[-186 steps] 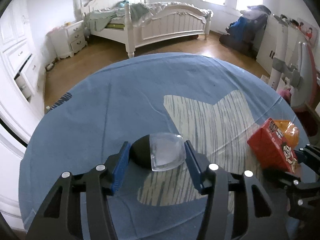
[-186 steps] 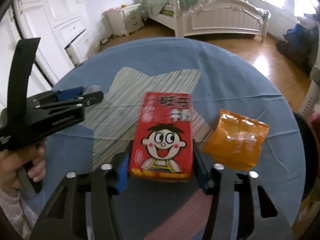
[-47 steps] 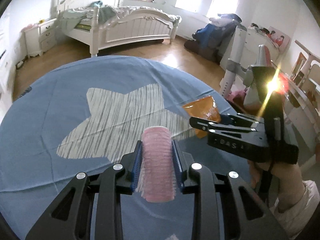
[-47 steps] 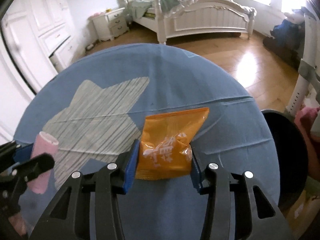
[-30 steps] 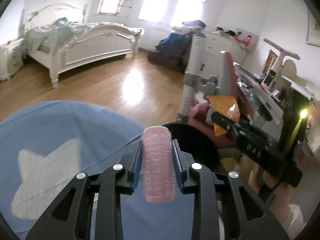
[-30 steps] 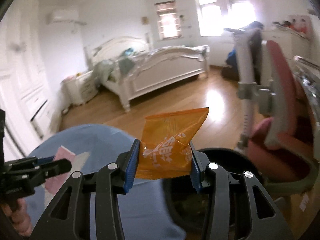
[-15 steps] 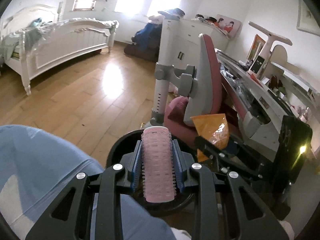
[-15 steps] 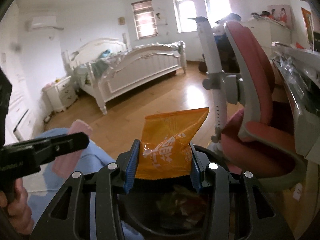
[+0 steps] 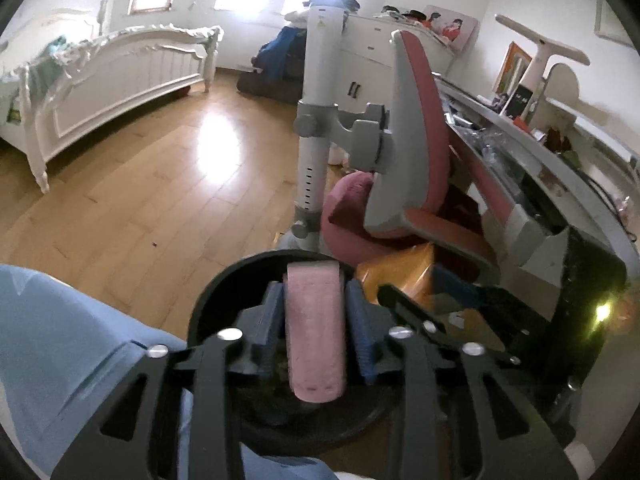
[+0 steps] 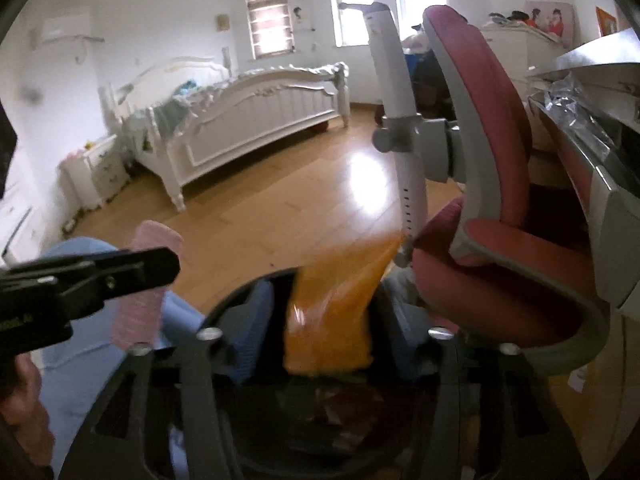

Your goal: Collect trash

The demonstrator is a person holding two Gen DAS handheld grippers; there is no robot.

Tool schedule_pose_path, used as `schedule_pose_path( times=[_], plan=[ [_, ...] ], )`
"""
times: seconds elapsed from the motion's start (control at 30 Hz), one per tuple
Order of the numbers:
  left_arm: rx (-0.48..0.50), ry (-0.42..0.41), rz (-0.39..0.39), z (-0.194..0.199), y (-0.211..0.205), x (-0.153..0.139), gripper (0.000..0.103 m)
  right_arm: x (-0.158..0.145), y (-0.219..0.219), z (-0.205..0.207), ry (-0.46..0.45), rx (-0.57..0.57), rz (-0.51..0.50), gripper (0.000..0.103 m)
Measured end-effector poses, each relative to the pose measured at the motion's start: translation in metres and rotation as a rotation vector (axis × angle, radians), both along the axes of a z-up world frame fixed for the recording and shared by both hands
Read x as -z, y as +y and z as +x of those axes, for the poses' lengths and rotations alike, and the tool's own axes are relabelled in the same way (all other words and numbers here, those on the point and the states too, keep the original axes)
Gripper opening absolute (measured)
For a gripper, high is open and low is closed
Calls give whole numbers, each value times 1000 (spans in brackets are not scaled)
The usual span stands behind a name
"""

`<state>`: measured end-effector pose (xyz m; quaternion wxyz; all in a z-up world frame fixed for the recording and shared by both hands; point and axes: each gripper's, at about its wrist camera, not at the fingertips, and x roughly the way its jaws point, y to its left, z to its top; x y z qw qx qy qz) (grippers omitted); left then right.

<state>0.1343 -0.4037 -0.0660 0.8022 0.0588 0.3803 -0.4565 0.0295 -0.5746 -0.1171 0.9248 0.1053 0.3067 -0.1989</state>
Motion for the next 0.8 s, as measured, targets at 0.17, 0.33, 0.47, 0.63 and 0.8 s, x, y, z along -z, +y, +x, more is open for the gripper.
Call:
schedule_pose_path(
  times=[0.17,0.33,0.47,0.63,0.8],
  plan=[
    [-46,-74,-37,-5,14,-15,92,0,5,-5,26,-5,-23,70],
    [-78,-124,-32,-16,39,-35,97,-17,30,-19,-23,-51,12,79],
    [-206,-210,-32,-34,89,-56,98,-34,65,-24,-62,-132,37,80],
    [-397,-248,-20,-47,172,-71,98,-55,118,-22,-91,-230,71,94],
    [-672,-241,53,-56,266,-72,98,-80,204,-15,-108,-392,65,94]
  ],
)
